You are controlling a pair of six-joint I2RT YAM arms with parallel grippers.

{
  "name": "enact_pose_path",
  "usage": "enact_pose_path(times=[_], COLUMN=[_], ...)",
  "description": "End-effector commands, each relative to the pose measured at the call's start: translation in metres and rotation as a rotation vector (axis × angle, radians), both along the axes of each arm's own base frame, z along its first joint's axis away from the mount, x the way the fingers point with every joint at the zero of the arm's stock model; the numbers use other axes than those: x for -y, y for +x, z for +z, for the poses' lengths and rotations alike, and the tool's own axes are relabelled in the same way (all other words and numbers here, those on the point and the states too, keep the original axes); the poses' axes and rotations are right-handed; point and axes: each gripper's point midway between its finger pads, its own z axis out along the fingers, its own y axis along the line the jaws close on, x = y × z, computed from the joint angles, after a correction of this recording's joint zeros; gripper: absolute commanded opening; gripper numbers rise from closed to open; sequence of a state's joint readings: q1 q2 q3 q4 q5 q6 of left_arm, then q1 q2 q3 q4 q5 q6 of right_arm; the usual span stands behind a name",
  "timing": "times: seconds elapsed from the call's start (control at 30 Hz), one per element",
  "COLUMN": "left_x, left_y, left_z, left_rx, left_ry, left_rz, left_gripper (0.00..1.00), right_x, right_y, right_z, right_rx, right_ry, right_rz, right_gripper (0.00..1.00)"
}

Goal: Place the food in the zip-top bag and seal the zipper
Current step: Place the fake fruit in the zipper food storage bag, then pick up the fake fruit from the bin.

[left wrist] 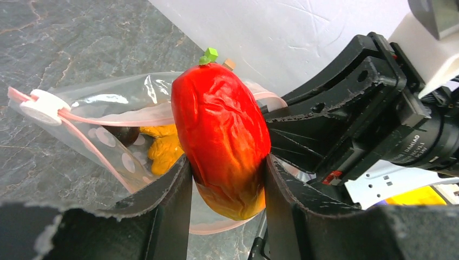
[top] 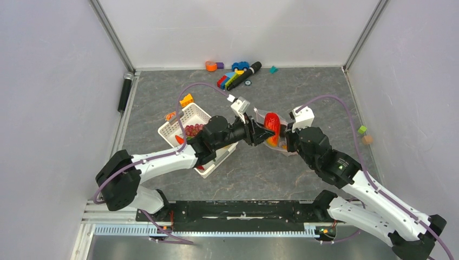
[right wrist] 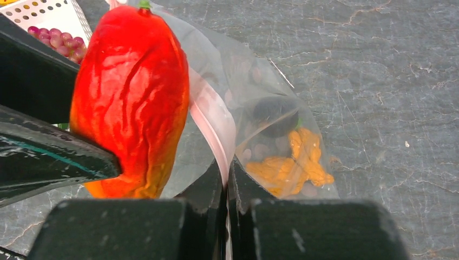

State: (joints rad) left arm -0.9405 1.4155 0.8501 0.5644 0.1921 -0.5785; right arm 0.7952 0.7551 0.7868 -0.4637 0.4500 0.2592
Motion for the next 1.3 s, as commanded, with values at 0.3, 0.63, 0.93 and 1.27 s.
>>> enact_pose_path(times=[0.3, 0.63, 0.93, 1.27], left_x=[0.008, 0.007, -0.031, -0.165], left_y=[0.013, 0.010, 0.010, 0.035], left_z=[0.009, 0.010, 0.013, -0.048], left_rx=[0.096, 0.078, 0.085, -0.063], left_ry=[0.051, 0.065, 0.153, 0.404], left_rz=[0.048, 0.044, 0.148, 0.712], left_gripper=[1.00, 1.00, 1.00, 1.00], right_x=[-0.001, 0.001, 0.004, 0.008], right_y=[0.004, 0.005, 0.005, 0.008], right_z=[0.015, 0.014, 0.016, 0.012], right_rx=[0.048, 0.049, 0.054, 0.054], right_ry=[0.030, 0.021, 0.018, -0.012], right_rz=[0.000, -0.013, -0.022, -0.048], right_gripper=[0.08, 0.08, 0.08, 0.09])
